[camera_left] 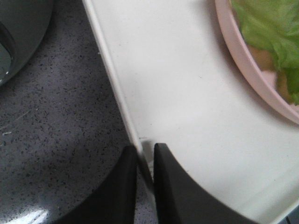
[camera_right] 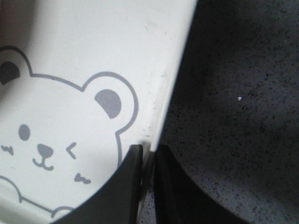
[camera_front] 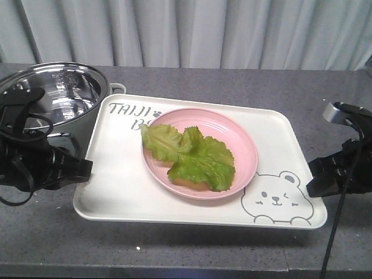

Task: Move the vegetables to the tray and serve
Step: 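Lift the tray off the counter with both grippers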

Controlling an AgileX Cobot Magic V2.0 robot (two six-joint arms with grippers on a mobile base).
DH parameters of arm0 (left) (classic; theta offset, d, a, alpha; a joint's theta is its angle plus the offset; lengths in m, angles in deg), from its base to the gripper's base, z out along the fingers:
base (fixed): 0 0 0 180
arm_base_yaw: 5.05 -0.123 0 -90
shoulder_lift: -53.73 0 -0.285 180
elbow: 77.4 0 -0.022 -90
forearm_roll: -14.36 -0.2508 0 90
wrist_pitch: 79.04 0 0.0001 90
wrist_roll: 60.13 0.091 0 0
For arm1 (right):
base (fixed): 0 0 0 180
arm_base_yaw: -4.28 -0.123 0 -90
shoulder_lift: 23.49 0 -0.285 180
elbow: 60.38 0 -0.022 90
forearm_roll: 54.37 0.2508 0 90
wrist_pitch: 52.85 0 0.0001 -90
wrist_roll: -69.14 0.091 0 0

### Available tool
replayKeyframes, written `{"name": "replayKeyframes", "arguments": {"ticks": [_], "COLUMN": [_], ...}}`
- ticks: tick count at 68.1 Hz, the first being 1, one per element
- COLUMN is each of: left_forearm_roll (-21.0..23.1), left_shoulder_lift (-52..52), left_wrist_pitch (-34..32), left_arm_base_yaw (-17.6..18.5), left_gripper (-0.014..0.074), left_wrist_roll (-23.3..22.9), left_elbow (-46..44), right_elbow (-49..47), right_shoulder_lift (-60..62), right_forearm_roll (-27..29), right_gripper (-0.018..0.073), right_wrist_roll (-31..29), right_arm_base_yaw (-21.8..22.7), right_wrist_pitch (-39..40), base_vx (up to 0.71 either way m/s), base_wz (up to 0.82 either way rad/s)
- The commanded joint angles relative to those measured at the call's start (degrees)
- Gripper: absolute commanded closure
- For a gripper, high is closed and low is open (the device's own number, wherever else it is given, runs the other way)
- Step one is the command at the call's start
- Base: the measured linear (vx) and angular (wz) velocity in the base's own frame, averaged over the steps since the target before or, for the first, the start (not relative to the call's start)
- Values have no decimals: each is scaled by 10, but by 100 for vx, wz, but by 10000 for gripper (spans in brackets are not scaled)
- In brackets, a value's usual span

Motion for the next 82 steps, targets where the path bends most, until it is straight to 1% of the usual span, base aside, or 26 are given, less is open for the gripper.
{"name": "replayKeyframes", "arguments": {"ticks": [1, 13, 30, 53, 82], "left_forearm_roll": [54, 54, 54, 54, 50], "left_shoulder_lift": [18, 18, 20, 70, 73], "left_wrist_pitch": [-6, 9, 25, 20, 21], "left_arm_base_yaw": [12, 12, 12, 12, 12], "left_gripper": [603, 603, 603, 603, 603], "left_wrist_roll": [8, 8, 7, 4, 4], "left_elbow": [-18, -18, -18, -18, -18], "right_elbow": [-16, -16, -16, -16, -16], "right_shoulder_lift": [38, 63, 82, 98, 104], "right_forearm_roll": [62, 60, 60, 60, 61], "right_gripper": [564, 564, 564, 564, 562], "right_wrist_roll": [-6, 4, 21, 25, 23], "right_arm_base_yaw": [-13, -13, -13, -13, -13], "right_wrist_pitch": [-46, -67, -72, -72, -73], "base_vx": [0, 0, 0, 0, 0], "base_wz": [0, 0, 0, 0, 0]}}
